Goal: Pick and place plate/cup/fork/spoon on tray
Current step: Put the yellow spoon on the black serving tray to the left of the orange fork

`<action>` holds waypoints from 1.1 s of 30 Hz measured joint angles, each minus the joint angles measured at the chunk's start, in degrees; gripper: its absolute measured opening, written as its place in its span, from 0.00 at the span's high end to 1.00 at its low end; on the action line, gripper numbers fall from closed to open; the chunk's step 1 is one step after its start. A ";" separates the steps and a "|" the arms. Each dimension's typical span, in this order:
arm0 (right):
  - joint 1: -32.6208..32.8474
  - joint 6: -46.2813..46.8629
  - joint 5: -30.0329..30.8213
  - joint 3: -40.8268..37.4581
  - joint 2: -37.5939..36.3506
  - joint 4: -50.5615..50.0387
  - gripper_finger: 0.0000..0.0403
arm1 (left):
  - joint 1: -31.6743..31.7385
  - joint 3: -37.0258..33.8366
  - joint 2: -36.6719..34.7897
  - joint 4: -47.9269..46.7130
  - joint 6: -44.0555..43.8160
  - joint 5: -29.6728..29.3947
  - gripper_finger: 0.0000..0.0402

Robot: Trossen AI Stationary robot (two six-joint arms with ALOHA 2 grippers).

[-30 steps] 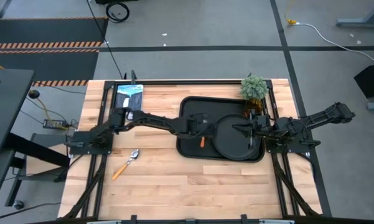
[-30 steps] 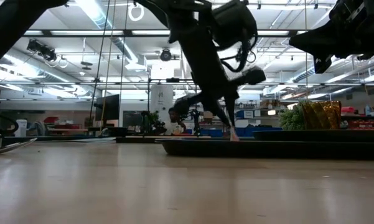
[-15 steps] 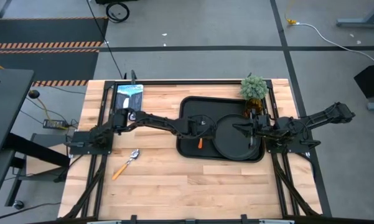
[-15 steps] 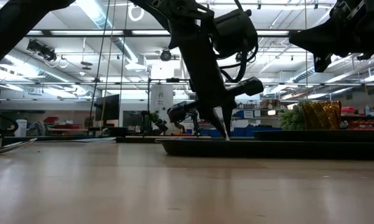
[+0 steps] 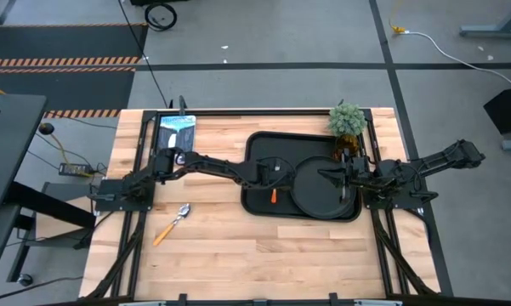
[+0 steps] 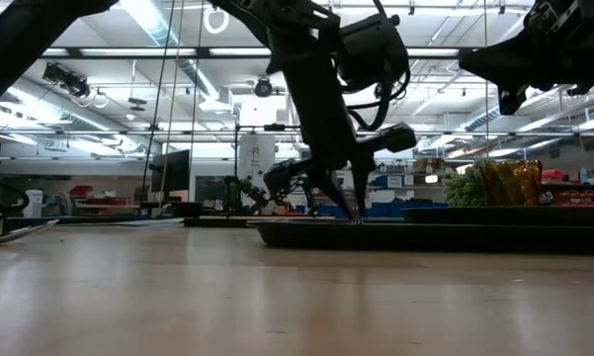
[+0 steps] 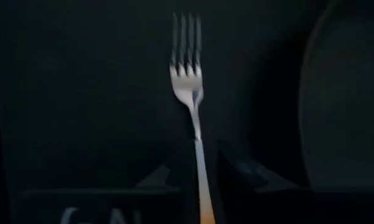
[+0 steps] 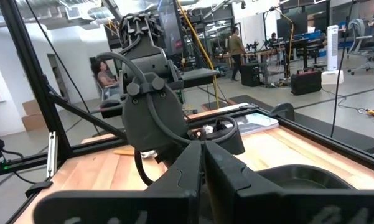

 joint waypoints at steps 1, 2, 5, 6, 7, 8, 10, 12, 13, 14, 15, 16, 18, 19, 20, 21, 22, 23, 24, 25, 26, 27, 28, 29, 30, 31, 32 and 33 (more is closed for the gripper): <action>0.01 0.00 0.00 0.01 0.01 -0.01 0.93 | 0.00 0.45 0.00 -0.60 0.71 1.34 0.83; 0.00 0.00 0.00 -0.01 0.01 -0.01 0.93 | 0.00 0.90 -0.02 -1.74 1.49 2.55 0.83; 0.01 0.00 -0.02 -0.01 0.01 -0.01 0.93 | -0.48 3.27 -0.09 -9.62 2.09 4.79 0.83; -0.01 0.02 -0.02 -0.01 -0.01 -0.01 0.93 | -0.84 4.36 -0.09 -13.17 2.11 4.95 0.83; 0.00 0.02 -0.02 0.01 -0.01 -0.01 0.93 | -1.27 5.63 -0.10 -17.00 2.11 5.08 0.84; -0.01 0.01 -0.02 0.01 0.01 -0.01 0.93 | -1.78 6.93 -0.11 -20.98 2.13 5.08 0.84; 0.01 0.02 -0.02 -0.01 -0.01 -0.01 0.93 | -3.16 9.65 -0.11 -29.79 2.08 4.88 0.86; 0.01 0.00 -0.02 0.00 0.01 -0.04 0.93 | -5.00 12.57 -0.11 -36.98 2.08 4.83 0.87; 0.00 0.01 -0.02 -0.01 0.01 -0.03 0.93 | -6.10 13.83 -0.18 -40.12 2.09 4.82 0.88; -0.01 0.00 -0.02 0.00 0.01 -0.03 0.93 | -7.30 14.78 -0.22 -43.08 2.14 4.82 0.89; -0.01 0.00 -0.02 0.00 0.01 -0.04 0.93 | -8.66 15.55 -0.22 -46.18 2.39 4.90 0.90; -0.01 0.00 -0.02 0.00 0.01 -0.04 0.93 | -10.03 15.85 -0.22 -49.38 2.62 5.55 0.91; 0.00 0.00 -0.02 0.00 0.00 -0.04 0.93 | -12.61 15.72 -0.22 -54.87 3.75 7.48 0.94; -0.01 0.01 -0.02 -0.01 0.01 -0.04 0.93 | -13.90 14.97 -0.23 -56.21 3.98 8.25 0.96; 0.00 0.01 -0.02 0.00 -0.01 -0.04 0.93 | -15.13 13.35 -0.43 -55.96 4.83 8.91 0.98; -0.01 0.02 -0.02 0.00 0.01 -0.03 0.93 | -16.21 11.46 -0.87 -55.77 5.62 10.02 0.98; -0.01 0.01 -0.03 0.00 0.01 -0.01 0.93 | -17.16 9.39 -1.15 -55.78 5.98 11.14 0.99; -0.01 0.02 -0.02 -0.01 -0.01 0.03 0.93 | -17.82 7.45 -1.43 -55.44 5.06 12.60 0.99; -0.01 0.01 -0.02 -0.01 0.00 0.01 0.93 | -18.30 5.38 -1.78 -55.77 3.93 14.15 0.99; -0.01 0.01 -0.04 -0.01 0.01 0.06 0.93 | -18.80 2.55 -2.27 -56.25 2.67 15.47 0.99; 0.00 0.00 -0.03 0.00 0.01 0.24 0.93 | -19.36 -0.17 -2.64 -56.13 1.45 16.71 0.99; -0.01 0.00 -0.02 0.00 0.01 0.40 0.93 | -19.95 -3.09 -3.38 -55.45 0.12 18.08 0.99; -0.01 0.00 -0.04 -0.01 0.01 0.38 0.93 | -20.50 -6.11 -4.49 -54.92 -1.28 19.18 0.99; -0.01 0.00 -0.04 -0.01 0.01 0.45 0.93 | -21.02 -8.97 -5.86 -54.24 -2.77 20.31 0.99; -0.01 0.00 -0.04 -0.01 -0.01 0.56 0.93 | -21.63 -11.68 -7.62 -53.08 -4.43 21.24 0.99; 0.00 0.00 -0.04 -0.01 0.00 0.60 0.93 | -22.19 -14.32 -9.51 -51.52 -6.16 21.43 0.99; -0.01 0.00 -0.04 0.00 0.01 0.60 0.93 | -22.76 -16.69 -11.54 -49.39 -7.80 21.33 0.99; -0.01 0.01 -0.04 0.00 0.01 0.58 0.93 | -23.41 -19.06 -13.85 -46.57 -9.41 20.88 0.99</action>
